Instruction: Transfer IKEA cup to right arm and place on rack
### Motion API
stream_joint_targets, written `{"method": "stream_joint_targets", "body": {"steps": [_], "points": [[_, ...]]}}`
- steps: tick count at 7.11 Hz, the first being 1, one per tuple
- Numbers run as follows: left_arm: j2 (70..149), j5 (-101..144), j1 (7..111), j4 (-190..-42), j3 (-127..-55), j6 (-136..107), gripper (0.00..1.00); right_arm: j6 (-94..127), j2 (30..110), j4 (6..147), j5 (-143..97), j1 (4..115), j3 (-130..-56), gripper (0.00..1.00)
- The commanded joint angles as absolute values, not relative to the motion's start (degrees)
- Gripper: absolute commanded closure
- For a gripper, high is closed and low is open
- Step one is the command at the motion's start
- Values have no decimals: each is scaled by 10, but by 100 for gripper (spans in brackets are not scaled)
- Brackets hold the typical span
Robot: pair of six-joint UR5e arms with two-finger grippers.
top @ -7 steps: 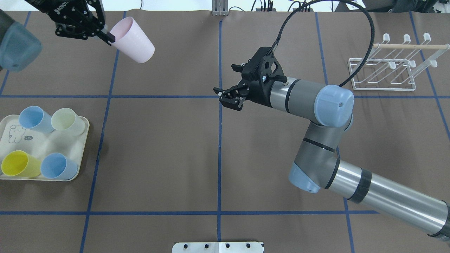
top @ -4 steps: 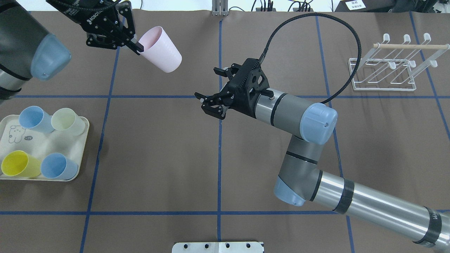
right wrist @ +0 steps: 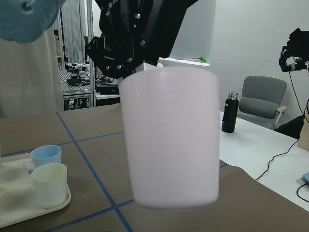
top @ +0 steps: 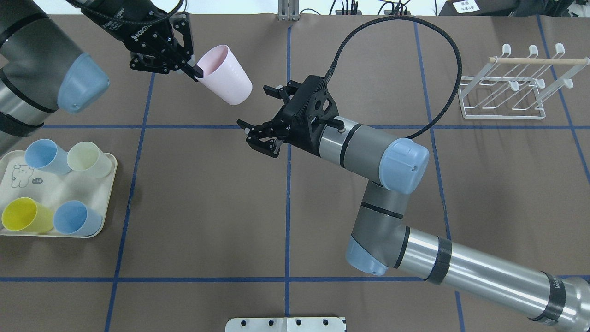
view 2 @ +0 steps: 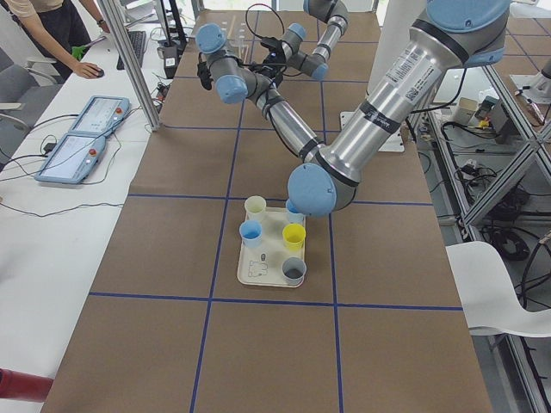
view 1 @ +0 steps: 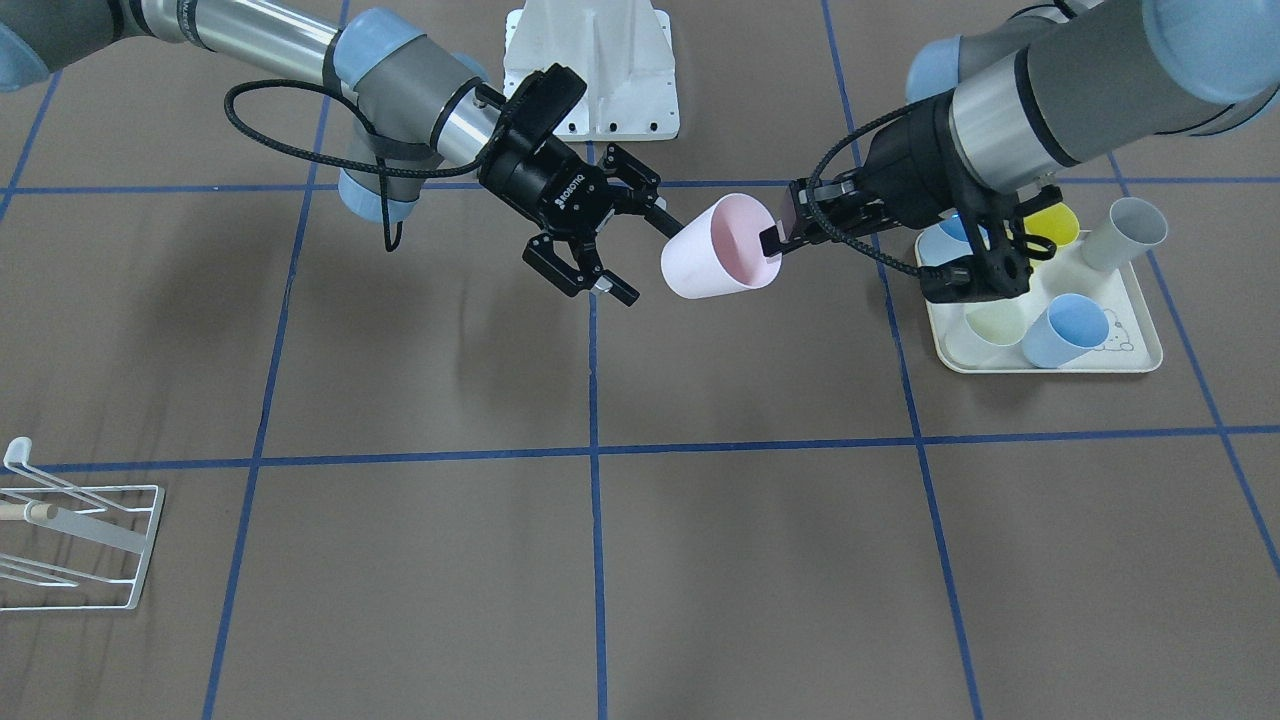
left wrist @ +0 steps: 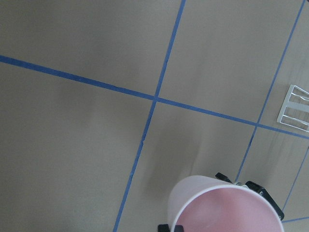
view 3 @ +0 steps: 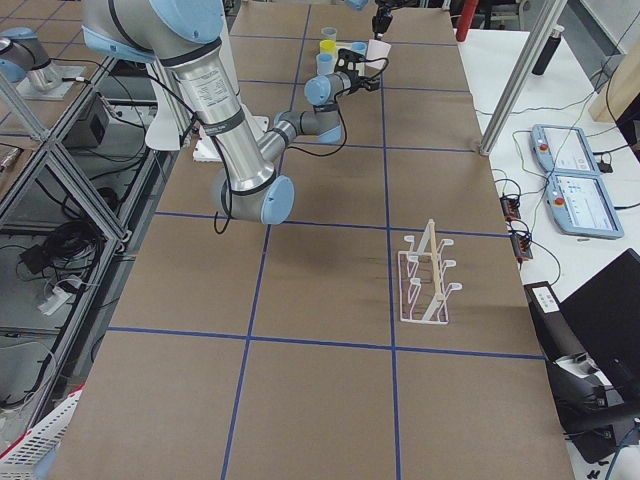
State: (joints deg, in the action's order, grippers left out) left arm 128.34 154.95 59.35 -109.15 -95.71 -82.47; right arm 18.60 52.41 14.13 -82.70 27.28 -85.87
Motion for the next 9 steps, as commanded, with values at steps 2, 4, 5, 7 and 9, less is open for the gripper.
{"method": "stream_joint_targets", "body": {"steps": [2, 4, 5, 7, 9], "points": [[1285, 1550, 576, -1092, -957, -824, 100, 132, 512, 142, -821, 272, -860, 9], [1288, 1550, 573, -1092, -957, -824, 100, 125, 512, 142, -820, 273, -860, 12], [1291, 1550, 571, -1092, -956, -824, 100, 122, 512, 142, -819, 274, -860, 19], [1292, 1550, 568, -1092, -956, -824, 100, 122, 512, 142, -819, 274, -864, 21], [1293, 1549, 566, -1092, -956, -824, 100, 120, 512, 142, -817, 275, -864, 29]]}}
